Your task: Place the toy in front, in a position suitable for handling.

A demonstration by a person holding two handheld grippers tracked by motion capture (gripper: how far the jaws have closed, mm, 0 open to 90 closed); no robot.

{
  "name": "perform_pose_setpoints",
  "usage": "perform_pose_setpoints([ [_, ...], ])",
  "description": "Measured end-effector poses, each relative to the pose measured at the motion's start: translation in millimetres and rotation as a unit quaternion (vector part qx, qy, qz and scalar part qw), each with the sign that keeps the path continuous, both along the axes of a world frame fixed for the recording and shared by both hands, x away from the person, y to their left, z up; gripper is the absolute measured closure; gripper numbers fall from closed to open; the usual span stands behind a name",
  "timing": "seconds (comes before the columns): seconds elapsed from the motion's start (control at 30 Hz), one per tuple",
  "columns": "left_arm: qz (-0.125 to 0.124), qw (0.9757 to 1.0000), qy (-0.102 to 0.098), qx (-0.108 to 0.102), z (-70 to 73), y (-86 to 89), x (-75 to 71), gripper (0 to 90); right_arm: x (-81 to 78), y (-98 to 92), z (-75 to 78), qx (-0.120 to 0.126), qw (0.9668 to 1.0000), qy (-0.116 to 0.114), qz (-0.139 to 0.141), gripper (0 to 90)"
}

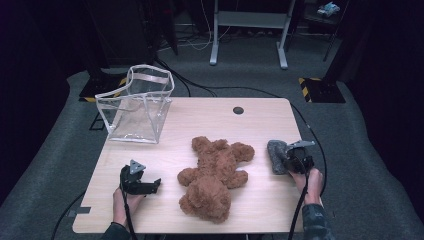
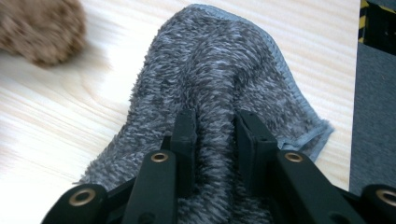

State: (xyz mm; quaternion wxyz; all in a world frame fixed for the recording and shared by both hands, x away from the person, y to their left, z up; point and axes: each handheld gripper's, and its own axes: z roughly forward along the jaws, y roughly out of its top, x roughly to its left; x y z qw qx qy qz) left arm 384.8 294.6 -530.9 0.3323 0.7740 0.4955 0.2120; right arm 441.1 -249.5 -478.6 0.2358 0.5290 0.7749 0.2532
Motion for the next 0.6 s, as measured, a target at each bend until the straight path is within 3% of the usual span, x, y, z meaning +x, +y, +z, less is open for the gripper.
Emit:
perform_pose_setpoints([
  [0.2, 0.0, 1.0, 0.0, 0.0, -0.1, 0.0, 0.0, 3.6, 1.7, -1.1, -15.8, 0.0, 0.9998, 0.019, -0.007, 67.5],
  [0.4, 0.0, 1.0, 0.0, 0.0, 0.0, 0.0, 0.0, 3.6, 3.1, -4.0, -19.1, 0.013, 0.9996, 0.022, -0.014, 63.1],
  [0.5, 0.0, 1.0, 0.0, 0.0, -0.1, 0.0, 0.1, 3.6, 3.8, -4.8, -22.2, 0.025, 0.9989, 0.031, -0.026, 54.0],
  [0.6, 0.001, 1.0, 0.0, 0.0, -0.1, -0.1, 0.0, 3.6, 4.1, -5.7, -21.8, 0.02, 0.9989, 0.028, -0.031, 42.7],
])
